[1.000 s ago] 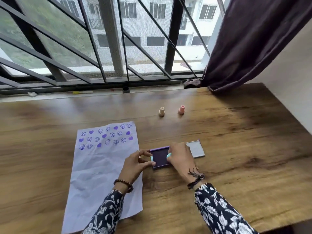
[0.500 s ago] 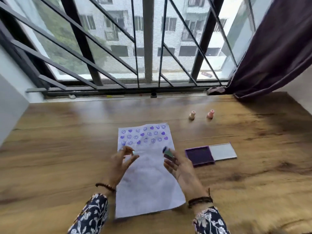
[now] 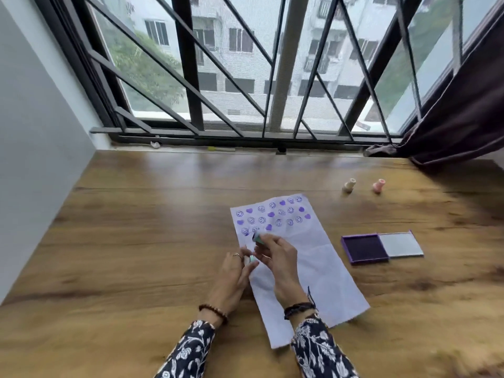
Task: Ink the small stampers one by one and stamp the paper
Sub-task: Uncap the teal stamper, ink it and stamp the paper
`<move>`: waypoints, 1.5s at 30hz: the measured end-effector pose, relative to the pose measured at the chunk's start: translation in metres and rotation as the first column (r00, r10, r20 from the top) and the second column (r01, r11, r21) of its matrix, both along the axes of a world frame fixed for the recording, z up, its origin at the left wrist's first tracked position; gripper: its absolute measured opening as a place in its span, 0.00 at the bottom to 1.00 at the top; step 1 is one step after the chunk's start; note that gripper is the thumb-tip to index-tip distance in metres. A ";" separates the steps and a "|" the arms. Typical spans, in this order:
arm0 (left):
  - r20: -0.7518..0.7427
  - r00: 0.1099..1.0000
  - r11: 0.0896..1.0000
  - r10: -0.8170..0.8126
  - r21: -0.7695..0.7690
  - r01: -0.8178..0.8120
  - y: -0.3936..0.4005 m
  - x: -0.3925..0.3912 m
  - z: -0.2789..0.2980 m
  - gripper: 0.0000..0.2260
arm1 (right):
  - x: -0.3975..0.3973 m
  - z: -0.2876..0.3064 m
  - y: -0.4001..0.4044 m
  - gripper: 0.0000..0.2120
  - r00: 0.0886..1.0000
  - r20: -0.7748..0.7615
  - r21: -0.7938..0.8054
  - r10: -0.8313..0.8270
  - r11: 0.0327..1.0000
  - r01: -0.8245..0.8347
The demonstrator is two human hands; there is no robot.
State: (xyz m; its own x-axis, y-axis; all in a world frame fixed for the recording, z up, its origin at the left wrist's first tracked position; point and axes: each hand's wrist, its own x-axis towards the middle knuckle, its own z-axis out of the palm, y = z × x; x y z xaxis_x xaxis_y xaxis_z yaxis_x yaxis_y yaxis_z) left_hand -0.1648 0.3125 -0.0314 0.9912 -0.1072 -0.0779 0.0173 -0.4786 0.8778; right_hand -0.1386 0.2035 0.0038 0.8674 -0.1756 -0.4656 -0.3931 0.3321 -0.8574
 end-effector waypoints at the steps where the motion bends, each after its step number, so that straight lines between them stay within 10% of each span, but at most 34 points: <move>1: -0.019 0.999 0.998 0.034 -0.047 -0.035 0.001 0.000 0.002 0.09 | 0.002 -0.001 0.003 0.04 1.000 0.008 -0.054 0.005 0.999 -0.004; 5: -0.062 0.991 0.969 0.122 -0.210 -0.132 0.021 0.012 0.009 0.06 | 0.008 -0.006 0.011 0.02 0.995 0.040 -0.462 0.095 0.885 -0.066; 10: -0.035 0.997 0.980 0.073 -0.185 -0.079 0.039 0.040 0.011 0.04 | 0.007 -0.012 0.021 0.07 0.929 0.012 -0.920 0.371 0.368 -0.135; 14: -0.037 0.997 0.984 0.064 -0.166 -0.070 0.039 0.046 -0.002 0.08 | 0.005 -0.018 0.028 0.10 0.869 -0.051 -0.990 0.491 0.090 -0.109; 27: -0.035 0.998 0.971 0.051 -0.231 -0.057 0.043 0.052 -0.013 0.06 | 0.045 0.002 0.026 0.09 0.665 -0.383 -0.917 0.641 -0.180 -0.355; 32: -0.074 0.997 0.963 0.039 -0.263 -0.057 0.044 0.051 -0.013 0.02 | 0.056 0.007 0.017 0.08 0.643 -0.354 -0.890 0.679 -0.034 -0.454; 38: -0.142 0.989 0.933 0.047 -0.348 -0.094 0.052 0.050 0.000 0.03 | 0.041 0.021 -0.028 0.08 0.933 -0.061 -0.357 0.354 0.865 -0.351; 45: -0.171 0.975 0.760 0.144 -0.611 -0.220 0.020 0.043 0.024 0.08 | 0.004 0.048 -0.057 0.09 0.955 0.114 -0.071 0.274 0.961 -0.267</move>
State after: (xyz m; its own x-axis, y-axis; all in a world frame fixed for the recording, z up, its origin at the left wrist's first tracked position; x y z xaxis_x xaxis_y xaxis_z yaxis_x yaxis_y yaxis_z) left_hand -0.1215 0.3329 -0.0074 0.9863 0.0122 -0.1647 0.1592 0.1943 0.9679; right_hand -0.1346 0.1462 0.0521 0.9354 0.0515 -0.3497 -0.3532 0.1796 -0.9182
